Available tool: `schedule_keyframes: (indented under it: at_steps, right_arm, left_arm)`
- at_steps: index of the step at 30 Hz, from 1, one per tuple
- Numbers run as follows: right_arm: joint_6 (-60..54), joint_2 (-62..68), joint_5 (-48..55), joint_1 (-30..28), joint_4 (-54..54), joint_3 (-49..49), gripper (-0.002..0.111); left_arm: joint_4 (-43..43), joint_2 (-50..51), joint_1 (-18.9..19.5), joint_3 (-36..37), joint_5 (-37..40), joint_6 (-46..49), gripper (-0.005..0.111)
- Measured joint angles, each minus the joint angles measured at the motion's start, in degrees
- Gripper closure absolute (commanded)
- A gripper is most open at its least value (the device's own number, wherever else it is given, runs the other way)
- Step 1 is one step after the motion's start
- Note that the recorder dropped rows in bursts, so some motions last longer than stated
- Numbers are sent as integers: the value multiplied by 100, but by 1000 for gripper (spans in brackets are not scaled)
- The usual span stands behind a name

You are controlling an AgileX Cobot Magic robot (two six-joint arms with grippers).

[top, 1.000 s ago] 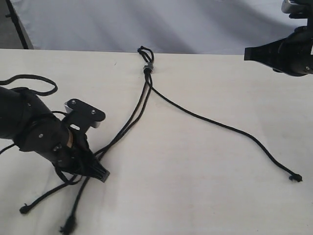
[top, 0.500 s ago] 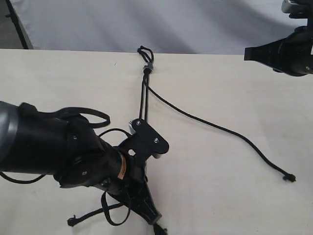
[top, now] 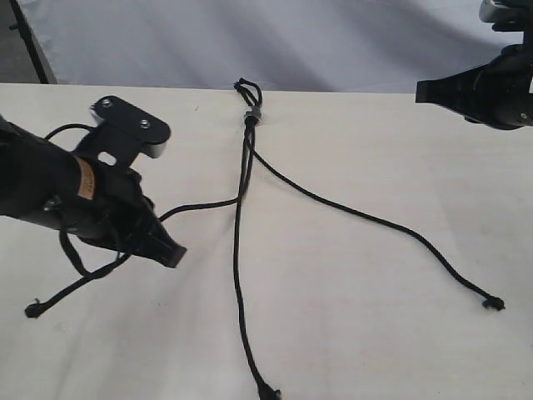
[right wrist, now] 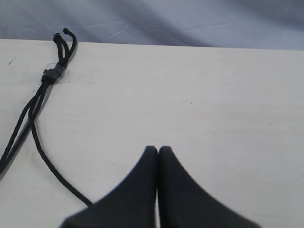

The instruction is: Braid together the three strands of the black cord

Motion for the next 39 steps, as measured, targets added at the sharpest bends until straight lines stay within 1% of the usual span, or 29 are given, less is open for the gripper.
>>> schedule_keyframes:
  at_steps: [2,5,8,10,14,16,26,32,33,34,36,37,39]
  right_arm:
    - [0,0,0,0,0,0,108]
    - [0,0,0,0,0,0,108]
    - [0,0,0,0,0,0,108]
    - [0,0,-10,0,0,0,108]
    - [0,0,-10,0,0,0,108]
    - [0,0,-10,0,0,0,108]
    - [0,0,-10,0,0,0,108]
    - [0,0,-10,0,0,0,108]
    - [0,0,-10,0,0,0,108]
    - [0,0,-10,0,0,0,108]
    - [0,0,-10,0,0,0,108]
    - [0,0,-10,0,0,0,108]
    - [0,0,-21,0,0,0,108]
  left_arm:
    - [12,-26,315,183,0,0,106]
    - [12,-26,788,533,-333,0,106]
    - [12,-26,1147,921,-829,-16,106]
    - [12,-35,1275,1137,-1172,-25,106]
    - [12,-35,1333,1489,-1793,-25,106]
    - [12,-35,1342,1579,-1927,-25,106]
    - [12,-35,1342,1589,-1967,-146,106]
    - [22,428,1342,1589,-1976,-197,106]
    - [22,535,1342,1589,-1992,-214,104]
    - [22,618,1342,1589,-2003,-222,99]
    - [22,801,1342,1589,-2016,-264,87]
    - [22,860,1342,1589,-2027,-275,76]
    - [22,958,1342,1579,-2027,-329,62]
